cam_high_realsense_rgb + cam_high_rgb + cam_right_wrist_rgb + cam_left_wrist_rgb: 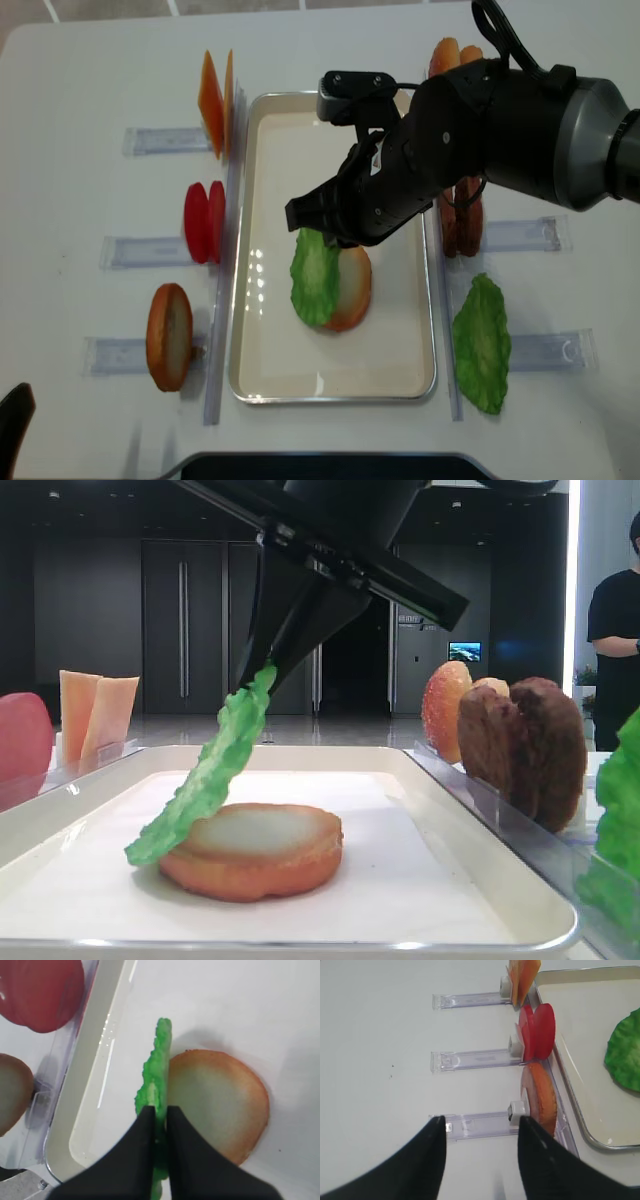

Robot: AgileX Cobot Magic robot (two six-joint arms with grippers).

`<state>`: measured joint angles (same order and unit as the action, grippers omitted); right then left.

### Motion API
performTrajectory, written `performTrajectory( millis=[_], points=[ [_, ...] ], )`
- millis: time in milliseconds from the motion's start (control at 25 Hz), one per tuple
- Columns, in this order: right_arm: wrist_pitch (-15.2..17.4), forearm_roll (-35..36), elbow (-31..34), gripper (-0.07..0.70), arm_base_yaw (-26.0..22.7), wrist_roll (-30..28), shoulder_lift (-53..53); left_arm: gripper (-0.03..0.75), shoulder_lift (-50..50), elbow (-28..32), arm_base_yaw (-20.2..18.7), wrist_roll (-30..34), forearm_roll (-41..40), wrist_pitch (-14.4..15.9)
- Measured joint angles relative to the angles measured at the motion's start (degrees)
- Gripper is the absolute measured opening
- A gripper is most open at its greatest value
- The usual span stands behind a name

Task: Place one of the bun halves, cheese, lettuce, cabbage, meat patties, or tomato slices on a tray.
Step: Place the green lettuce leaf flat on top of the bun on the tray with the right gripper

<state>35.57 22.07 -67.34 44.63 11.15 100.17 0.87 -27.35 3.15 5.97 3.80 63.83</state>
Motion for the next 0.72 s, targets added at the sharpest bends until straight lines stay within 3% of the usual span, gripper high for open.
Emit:
performTrajectory(
  millis=[480,600,720],
  points=[
    [0.69,-1.93,0.0,0.063,0.0,0.39,0.0,0.307,0.0,0.0,0.0,0.0,0.0,0.0],
    [0.82,-1.93,0.0,0.109,0.0,0.39,0.0,0.304,0.0,0.0,0.0,0.0,0.0,0.0],
    [1.11,-2.47,0.0,0.219,0.0,0.45,0.0,0.303,0.0,0.0,0.0,0.0,0.0,0.0]
  ],
)
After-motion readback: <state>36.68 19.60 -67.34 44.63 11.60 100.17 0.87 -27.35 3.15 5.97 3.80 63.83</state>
